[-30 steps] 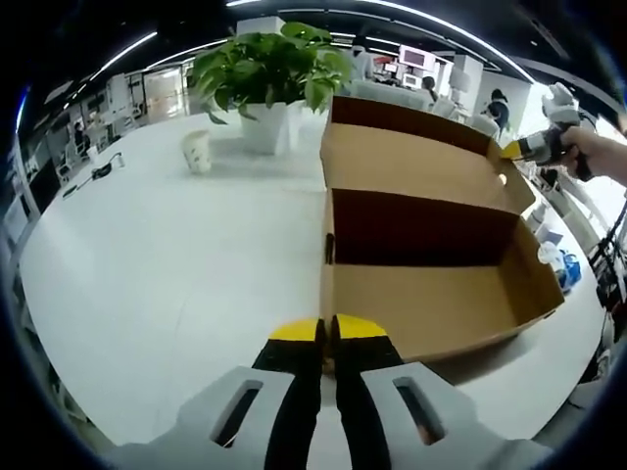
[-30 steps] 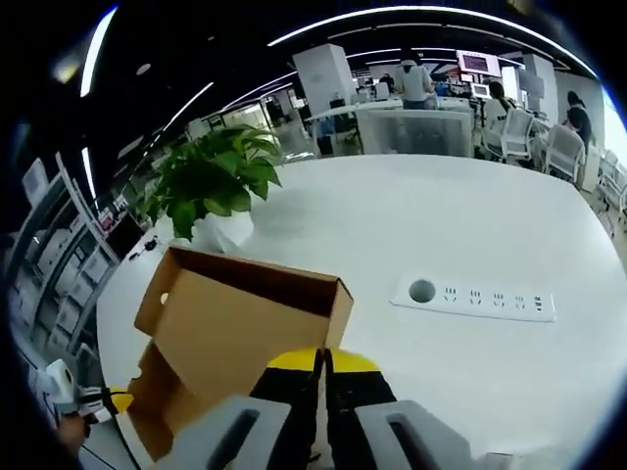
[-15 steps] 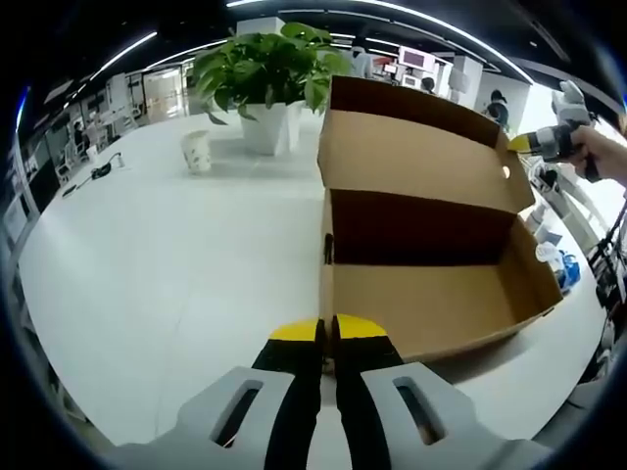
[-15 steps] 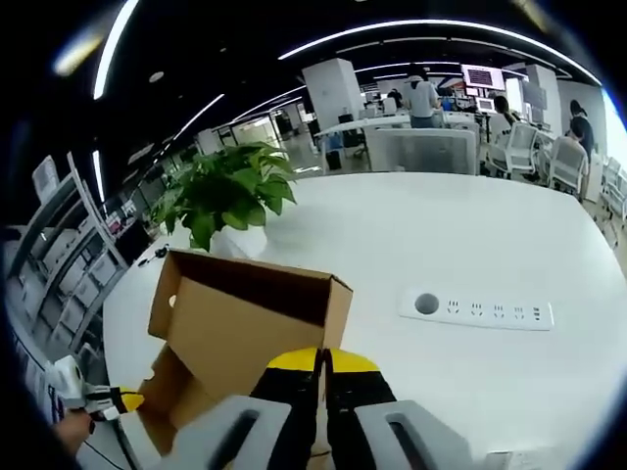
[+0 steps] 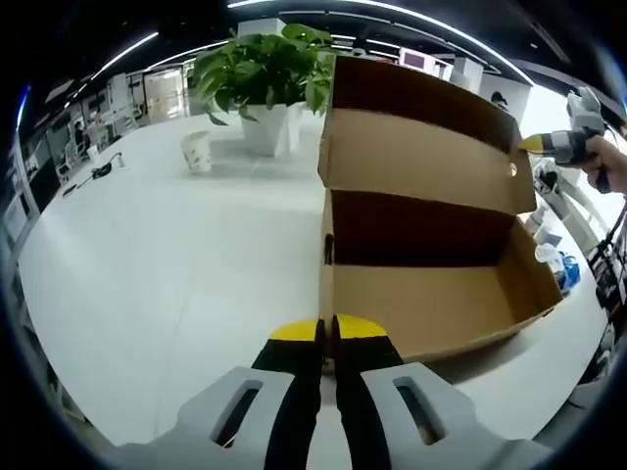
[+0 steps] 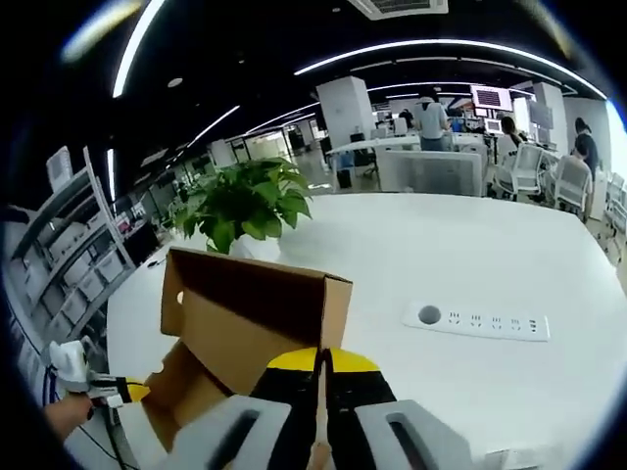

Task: Operate the shoe box by opening the lid, removing the specified soft item, and placing it in the target area until the item is outside and the box remains undamaged.

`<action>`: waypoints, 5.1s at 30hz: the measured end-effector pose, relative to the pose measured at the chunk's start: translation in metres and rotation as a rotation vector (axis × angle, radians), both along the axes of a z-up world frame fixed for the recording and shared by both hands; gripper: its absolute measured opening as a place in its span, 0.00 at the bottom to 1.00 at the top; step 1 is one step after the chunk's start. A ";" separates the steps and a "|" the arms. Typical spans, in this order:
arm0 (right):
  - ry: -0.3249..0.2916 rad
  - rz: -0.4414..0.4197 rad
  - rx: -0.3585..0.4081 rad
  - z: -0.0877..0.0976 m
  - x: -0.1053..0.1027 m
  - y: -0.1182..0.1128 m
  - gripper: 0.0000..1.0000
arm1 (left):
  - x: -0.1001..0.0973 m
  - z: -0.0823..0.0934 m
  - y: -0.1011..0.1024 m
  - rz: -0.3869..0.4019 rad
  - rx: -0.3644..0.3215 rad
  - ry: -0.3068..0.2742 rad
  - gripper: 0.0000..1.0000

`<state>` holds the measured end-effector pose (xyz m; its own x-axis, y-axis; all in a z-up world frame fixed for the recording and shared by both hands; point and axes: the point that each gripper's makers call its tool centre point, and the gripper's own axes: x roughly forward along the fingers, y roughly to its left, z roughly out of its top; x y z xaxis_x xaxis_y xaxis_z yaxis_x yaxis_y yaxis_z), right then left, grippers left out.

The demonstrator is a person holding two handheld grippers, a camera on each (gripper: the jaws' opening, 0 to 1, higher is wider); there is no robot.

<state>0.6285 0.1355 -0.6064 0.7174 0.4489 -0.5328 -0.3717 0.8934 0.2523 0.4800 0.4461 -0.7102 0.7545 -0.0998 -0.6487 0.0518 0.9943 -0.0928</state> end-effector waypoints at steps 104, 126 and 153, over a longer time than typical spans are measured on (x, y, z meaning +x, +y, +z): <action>-0.162 0.040 -0.035 -0.007 -0.113 0.012 0.00 | 0.001 0.024 0.005 -0.121 0.012 -0.080 0.04; -0.144 0.038 -0.023 -0.017 -0.126 0.012 0.00 | 0.016 0.070 0.000 -0.197 0.024 -0.182 0.10; -0.067 0.050 -0.003 -0.045 -0.151 0.017 0.00 | 0.010 0.079 -0.008 -0.277 0.010 -0.189 0.12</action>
<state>0.4771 0.1522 -0.6510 0.7284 0.4833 -0.4857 -0.4317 0.8742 0.2224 0.4905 0.4381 -0.6311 0.8069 -0.3121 -0.5015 0.3355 0.9409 -0.0458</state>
